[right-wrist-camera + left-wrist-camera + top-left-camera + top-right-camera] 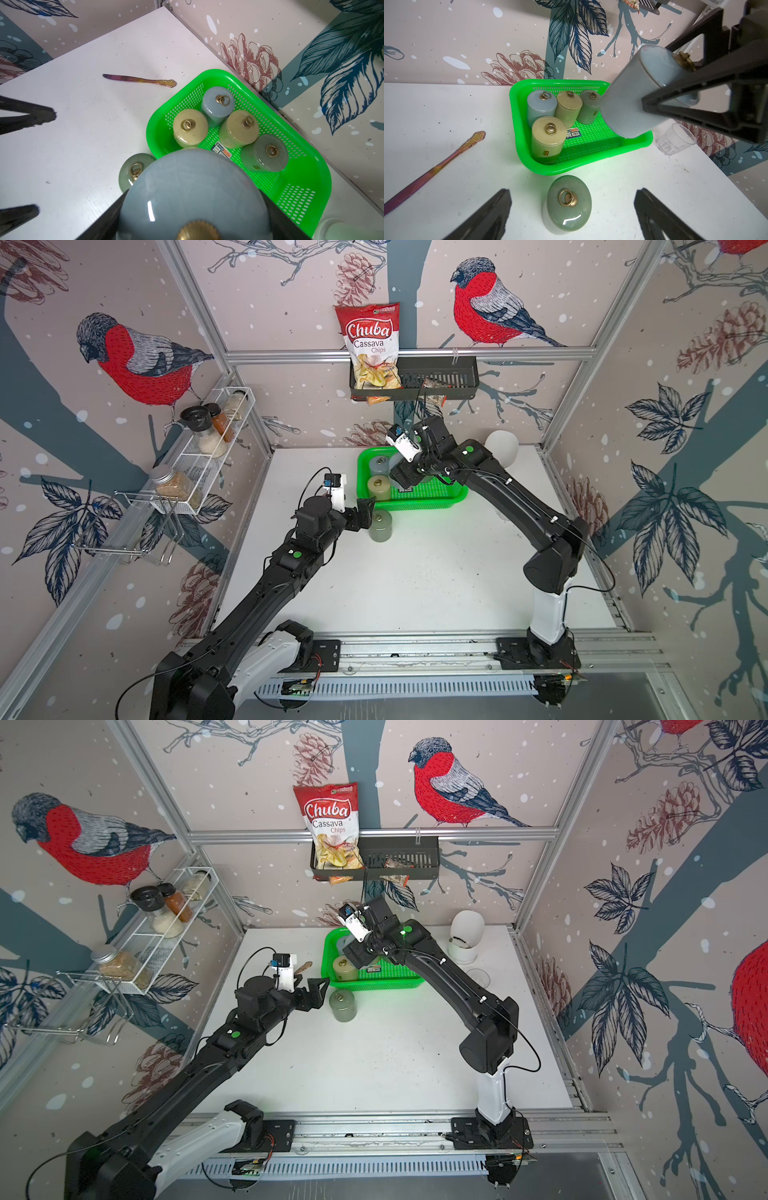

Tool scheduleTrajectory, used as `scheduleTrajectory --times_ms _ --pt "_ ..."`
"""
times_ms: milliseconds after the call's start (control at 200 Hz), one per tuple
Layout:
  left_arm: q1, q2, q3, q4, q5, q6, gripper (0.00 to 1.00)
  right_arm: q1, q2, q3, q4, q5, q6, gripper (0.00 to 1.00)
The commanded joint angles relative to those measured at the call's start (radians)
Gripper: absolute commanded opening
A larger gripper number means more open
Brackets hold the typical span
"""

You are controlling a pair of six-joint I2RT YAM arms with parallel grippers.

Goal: Take the tea canister out of the basket
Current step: Pick up the tea canister from the basket, then place the tea canister at the center of the board.

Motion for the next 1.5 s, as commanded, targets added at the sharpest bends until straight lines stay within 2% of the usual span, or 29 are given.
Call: scheduleTrajectory --times_ms 0,185,425,886,1496 --pt "-0.001 -0.009 -0.003 -0.006 0.003 0.008 0.97 0.008 -0.037 -0.029 -0.036 0.002 -0.012 0.0" --pt "-0.001 -0.013 -0.01 -0.005 0.003 0.011 0.97 0.019 -0.119 -0.176 0.009 0.036 0.012 0.0" --pt "-0.001 -0.014 -0.019 0.001 0.003 0.008 0.97 0.044 -0.223 -0.425 0.179 0.023 0.05 0.0" --pt "-0.001 -0.01 -0.029 0.006 0.002 0.007 0.97 0.037 -0.242 -0.704 0.445 0.009 0.101 0.0" --pt "-0.001 -0.003 -0.033 0.003 -0.008 0.012 0.97 0.029 -0.117 -0.773 0.589 -0.002 0.112 0.0"
